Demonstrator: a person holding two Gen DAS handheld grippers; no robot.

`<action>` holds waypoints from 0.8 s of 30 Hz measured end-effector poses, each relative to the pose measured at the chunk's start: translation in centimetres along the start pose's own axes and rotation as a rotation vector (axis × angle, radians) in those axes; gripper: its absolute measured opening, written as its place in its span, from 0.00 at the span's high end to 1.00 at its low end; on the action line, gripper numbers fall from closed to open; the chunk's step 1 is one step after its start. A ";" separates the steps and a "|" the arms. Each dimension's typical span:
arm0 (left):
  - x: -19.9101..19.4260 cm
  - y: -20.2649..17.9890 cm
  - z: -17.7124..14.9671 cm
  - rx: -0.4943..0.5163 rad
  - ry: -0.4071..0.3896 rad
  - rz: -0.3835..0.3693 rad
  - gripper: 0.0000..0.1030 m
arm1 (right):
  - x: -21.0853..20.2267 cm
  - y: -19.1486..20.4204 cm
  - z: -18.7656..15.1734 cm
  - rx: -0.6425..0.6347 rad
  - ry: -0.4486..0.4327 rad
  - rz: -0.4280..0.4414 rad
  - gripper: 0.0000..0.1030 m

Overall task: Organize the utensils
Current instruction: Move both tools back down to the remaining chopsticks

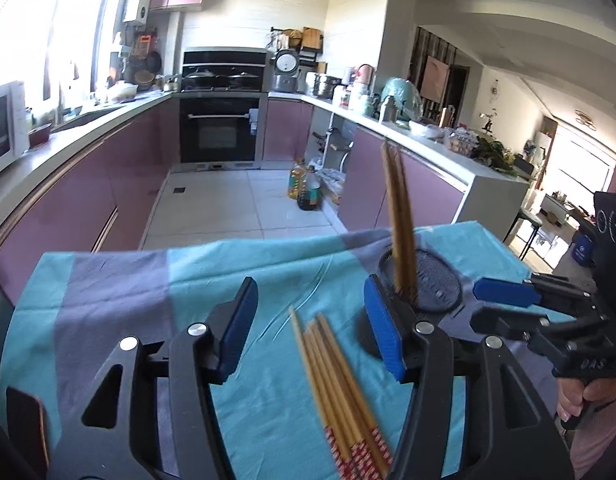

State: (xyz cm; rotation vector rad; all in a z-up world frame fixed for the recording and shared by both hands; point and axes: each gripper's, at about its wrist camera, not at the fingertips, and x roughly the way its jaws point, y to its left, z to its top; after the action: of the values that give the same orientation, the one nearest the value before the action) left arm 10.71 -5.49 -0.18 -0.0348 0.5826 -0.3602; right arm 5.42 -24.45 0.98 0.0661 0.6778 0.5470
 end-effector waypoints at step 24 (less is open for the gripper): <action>4.0 0.4 -9.9 0.044 0.302 0.020 0.47 | 6.4 2.2 -6.2 0.061 0.204 -0.055 0.62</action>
State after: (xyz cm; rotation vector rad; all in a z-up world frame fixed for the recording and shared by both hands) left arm 8.51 -5.83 -10.62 0.0690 0.8729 -0.3614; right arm 4.73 -20.04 -7.10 0.0490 0.8926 0.4845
